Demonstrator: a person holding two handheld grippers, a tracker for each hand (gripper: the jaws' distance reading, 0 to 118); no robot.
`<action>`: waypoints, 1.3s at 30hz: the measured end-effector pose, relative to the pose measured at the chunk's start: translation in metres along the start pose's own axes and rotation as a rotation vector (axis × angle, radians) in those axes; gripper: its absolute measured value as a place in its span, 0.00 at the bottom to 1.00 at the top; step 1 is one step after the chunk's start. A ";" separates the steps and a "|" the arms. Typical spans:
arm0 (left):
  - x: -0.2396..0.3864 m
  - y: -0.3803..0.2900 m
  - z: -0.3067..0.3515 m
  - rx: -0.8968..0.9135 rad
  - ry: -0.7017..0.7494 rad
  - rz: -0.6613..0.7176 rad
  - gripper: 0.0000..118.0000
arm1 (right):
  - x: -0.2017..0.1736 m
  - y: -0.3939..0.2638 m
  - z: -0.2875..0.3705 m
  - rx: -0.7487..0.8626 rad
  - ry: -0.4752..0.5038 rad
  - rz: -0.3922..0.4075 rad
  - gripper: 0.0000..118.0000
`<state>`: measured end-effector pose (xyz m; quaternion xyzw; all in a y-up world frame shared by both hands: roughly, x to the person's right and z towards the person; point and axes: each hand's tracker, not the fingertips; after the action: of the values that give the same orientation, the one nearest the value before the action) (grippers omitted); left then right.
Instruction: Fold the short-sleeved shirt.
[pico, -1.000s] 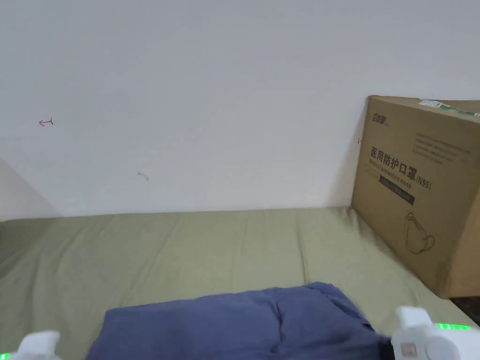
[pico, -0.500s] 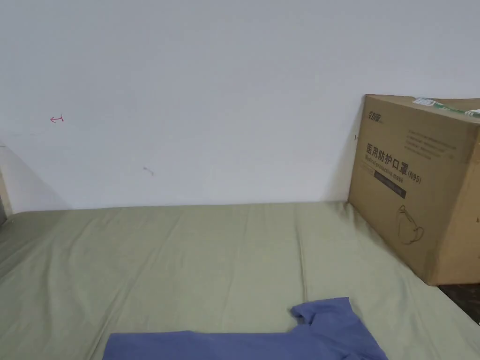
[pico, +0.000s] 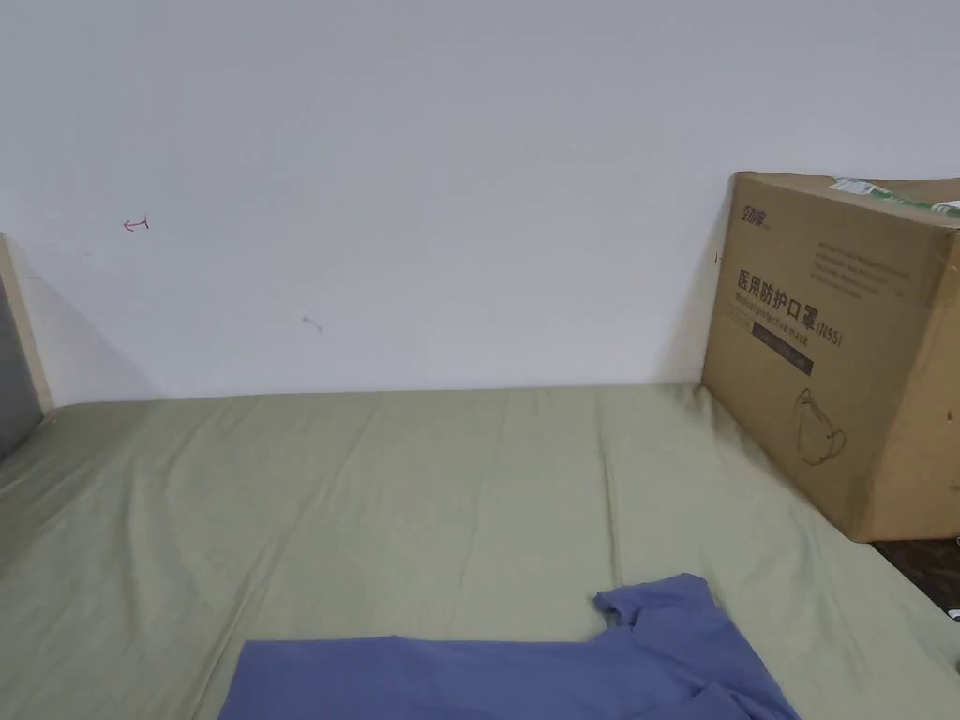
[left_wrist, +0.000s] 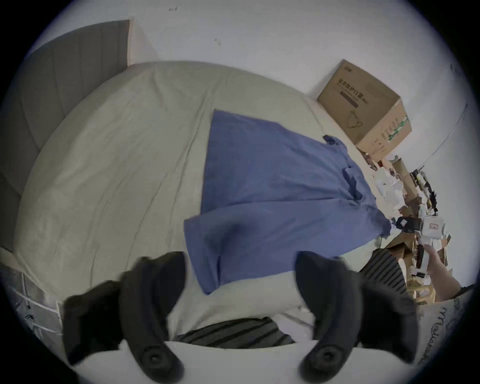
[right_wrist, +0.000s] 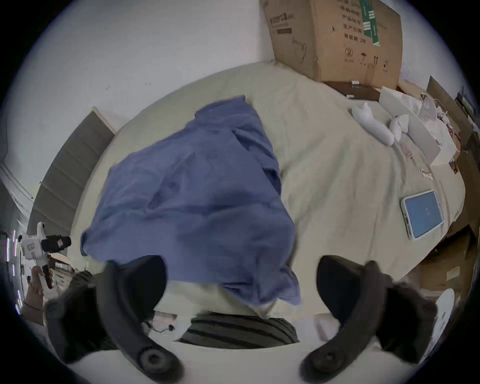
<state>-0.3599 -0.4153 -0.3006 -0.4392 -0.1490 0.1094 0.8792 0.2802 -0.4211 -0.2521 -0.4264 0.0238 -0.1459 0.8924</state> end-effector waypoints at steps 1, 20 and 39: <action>0.005 0.006 0.004 0.039 -0.008 0.000 0.93 | -0.008 0.006 0.004 0.028 0.010 0.016 0.99; -0.008 0.226 -0.164 -0.028 0.058 -0.020 0.00 | -0.098 0.131 -0.063 0.220 0.158 0.114 0.01; -0.030 0.230 -0.263 -0.072 0.197 -0.200 0.87 | -0.023 0.194 -0.169 0.060 0.026 0.007 0.01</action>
<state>-0.3078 -0.4836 -0.6408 -0.4620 -0.1089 -0.0280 0.8797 0.2765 -0.4271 -0.5099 -0.3974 0.0327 -0.1489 0.9049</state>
